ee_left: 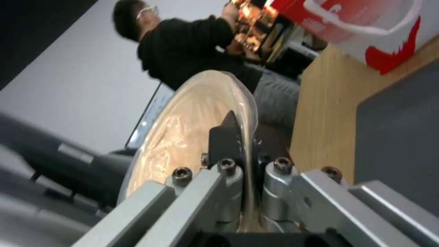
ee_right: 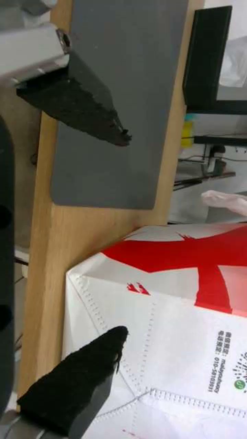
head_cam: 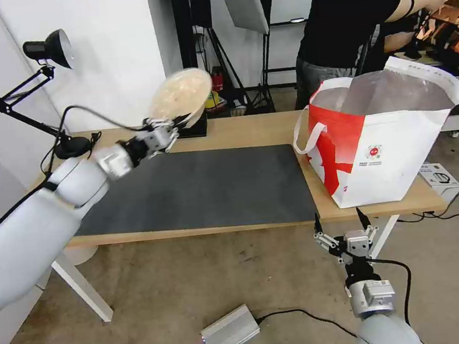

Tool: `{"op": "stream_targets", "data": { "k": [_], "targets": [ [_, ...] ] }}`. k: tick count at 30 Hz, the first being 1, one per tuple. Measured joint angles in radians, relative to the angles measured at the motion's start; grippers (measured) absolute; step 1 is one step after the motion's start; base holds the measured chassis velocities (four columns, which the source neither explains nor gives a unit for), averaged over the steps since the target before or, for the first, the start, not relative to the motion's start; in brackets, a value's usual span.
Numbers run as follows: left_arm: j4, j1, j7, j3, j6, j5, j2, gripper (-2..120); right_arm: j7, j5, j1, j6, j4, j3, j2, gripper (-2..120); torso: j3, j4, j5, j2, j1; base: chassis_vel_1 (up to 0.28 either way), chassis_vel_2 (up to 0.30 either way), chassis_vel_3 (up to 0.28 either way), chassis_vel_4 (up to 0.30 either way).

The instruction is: Pick up the trash from the table and place it into the takeout bag.

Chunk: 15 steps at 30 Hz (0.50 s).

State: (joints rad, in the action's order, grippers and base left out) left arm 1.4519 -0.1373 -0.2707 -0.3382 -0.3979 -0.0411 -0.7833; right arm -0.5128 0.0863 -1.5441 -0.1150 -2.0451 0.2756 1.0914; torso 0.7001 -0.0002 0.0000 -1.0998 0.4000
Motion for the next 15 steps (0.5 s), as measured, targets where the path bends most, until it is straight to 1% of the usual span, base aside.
{"op": "stream_targets", "data": {
  "k": [4, 5, 9, 10, 12, 14, 15],
  "targets": [
    [-0.071, 0.104, -0.004, -0.079, -0.005, 0.021, -0.085, 0, 0.011, -0.013, 0.003, 0.000, -0.001, -0.007, 0.012, 100, 0.000, 0.0001, 0.0002, 0.000, 0.000, 0.000, 0.000, 0.000, 0.000],
    [-0.071, 0.104, -0.004, -0.079, -0.005, 0.021, -0.085, 0, 0.011, -0.013, 0.003, 0.000, -0.001, -0.007, 0.012, 100, 0.000, 0.0001, 0.0002, 0.000, 0.000, 0.000, 0.000, 0.000, 0.000],
    [-0.159, 0.206, -0.039, -0.145, -0.019, 0.049, -0.177, 0, 0.015, -0.016, 0.003, 0.000, -0.001, -0.009, 0.013, 100, 0.000, -0.0001, 0.0003, 0.000, 0.000, 0.000, 0.000, 0.000, 0.000],
    [-0.159, 0.206, -0.039, -0.145, -0.019, 0.049, -0.177, 0, 0.015, -0.016, 0.003, 0.000, -0.001, -0.009, 0.013, 100, 0.000, -0.0001, 0.0003, 0.000, 0.000, 0.000, 0.000, 0.000, 0.000],
    [-0.172, 0.235, -0.045, -0.173, -0.019, 0.049, -0.203, 0, 0.016, -0.016, 0.005, -0.001, 0.000, -0.010, 0.013, 99, 0.000, -0.0002, 0.0004, 0.000, 0.000, 0.000, 0.000, 0.000, 0.000],
    [-0.185, 0.261, -0.051, -0.197, -0.017, 0.062, -0.236, 0, 0.018, -0.020, 0.006, -0.001, 0.001, -0.010, 0.017, 99, 0.000, 0.0006, 0.0001, 0.000, 0.000, 0.000, 0.000, 0.000, 0.000],
    [-0.185, 0.261, -0.051, -0.197, -0.017, 0.062, -0.236, 0, 0.018, -0.020, 0.006, -0.001, 0.001, -0.010, 0.017, 99, 0.000, 0.0006, 0.0001, 0.000, 0.000, 0.000, 0.000, 0.000, 0.000]
  ]
}}
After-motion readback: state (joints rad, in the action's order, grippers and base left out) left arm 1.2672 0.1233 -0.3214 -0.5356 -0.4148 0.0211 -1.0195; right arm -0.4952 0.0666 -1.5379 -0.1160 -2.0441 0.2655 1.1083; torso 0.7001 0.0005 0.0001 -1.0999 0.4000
